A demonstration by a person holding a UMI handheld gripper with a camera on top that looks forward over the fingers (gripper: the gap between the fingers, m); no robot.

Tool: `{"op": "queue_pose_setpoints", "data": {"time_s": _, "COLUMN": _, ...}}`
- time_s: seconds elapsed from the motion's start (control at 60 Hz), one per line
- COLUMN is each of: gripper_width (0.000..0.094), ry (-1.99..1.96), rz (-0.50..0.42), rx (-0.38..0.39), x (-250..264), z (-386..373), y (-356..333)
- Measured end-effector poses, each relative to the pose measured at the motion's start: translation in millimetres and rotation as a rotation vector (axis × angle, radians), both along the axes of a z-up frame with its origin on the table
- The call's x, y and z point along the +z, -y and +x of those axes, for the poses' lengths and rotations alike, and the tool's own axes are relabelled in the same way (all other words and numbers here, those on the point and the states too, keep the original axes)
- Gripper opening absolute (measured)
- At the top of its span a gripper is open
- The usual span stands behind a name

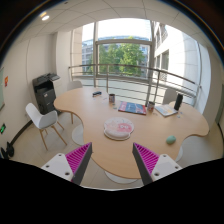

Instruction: Arrange mouse

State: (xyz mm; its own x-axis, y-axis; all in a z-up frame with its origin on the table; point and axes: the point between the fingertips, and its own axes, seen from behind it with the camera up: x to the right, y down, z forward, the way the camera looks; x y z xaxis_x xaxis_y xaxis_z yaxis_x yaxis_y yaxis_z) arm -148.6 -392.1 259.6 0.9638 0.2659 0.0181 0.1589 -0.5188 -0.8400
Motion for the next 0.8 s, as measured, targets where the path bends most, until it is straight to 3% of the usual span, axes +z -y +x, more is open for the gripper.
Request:
{"op": "queue_pose_setpoints", "data": {"time_s": 0.233, "gripper_width": 0.0831, "ry": 0.003, "rz": -0.050, "rx": -0.053, "x": -34.9, "z": 35.2, "y": 4.4}}
{"op": "queue_pose_setpoints", "data": {"time_s": 0.5, "gripper_width": 0.0838, "ry": 0.032, "rz": -0.111, "rx": -0.172, "x": -114.6, "z": 145.8, "y": -9.9}}
{"op": "queue_pose_setpoints", "data": {"time_s": 0.8, "gripper_width": 0.0839, "ry": 0.013, "rz": -0.082, "rx": -0.357, "x": -192.0, "z": 288.9, "y": -129.4}}
